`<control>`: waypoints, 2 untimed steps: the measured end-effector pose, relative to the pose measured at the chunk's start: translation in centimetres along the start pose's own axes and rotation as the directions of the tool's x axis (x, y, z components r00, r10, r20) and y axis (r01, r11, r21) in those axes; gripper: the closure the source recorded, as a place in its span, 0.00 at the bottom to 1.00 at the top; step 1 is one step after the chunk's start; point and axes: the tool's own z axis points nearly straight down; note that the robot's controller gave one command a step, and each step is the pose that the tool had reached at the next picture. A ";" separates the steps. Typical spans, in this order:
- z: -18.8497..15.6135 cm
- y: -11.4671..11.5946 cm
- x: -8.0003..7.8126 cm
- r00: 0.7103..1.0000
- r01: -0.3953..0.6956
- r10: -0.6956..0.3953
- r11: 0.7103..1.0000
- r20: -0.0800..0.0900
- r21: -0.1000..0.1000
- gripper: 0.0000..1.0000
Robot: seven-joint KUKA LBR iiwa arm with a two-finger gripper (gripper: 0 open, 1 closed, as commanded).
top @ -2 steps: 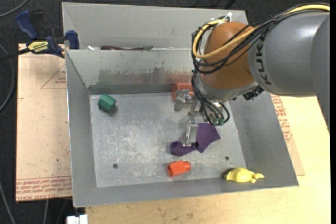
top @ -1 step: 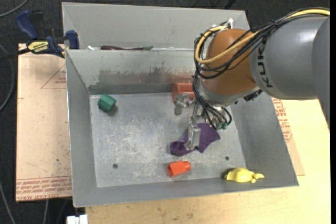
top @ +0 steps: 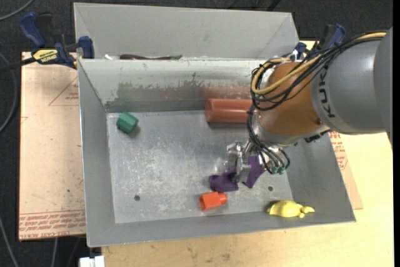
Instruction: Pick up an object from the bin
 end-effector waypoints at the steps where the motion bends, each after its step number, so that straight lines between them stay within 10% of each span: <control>1: 0.0 0.0 0.0 1.000 0.000 0.000 1.000 0.000 0.000 1.00; 2: -12.5 -0.7 -0.5 0.999 0.034 -0.034 0.999 0.004 0.000 1.00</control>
Offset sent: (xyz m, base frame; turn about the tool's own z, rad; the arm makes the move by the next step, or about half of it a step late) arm 0.0034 -0.0079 0.1252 -0.0356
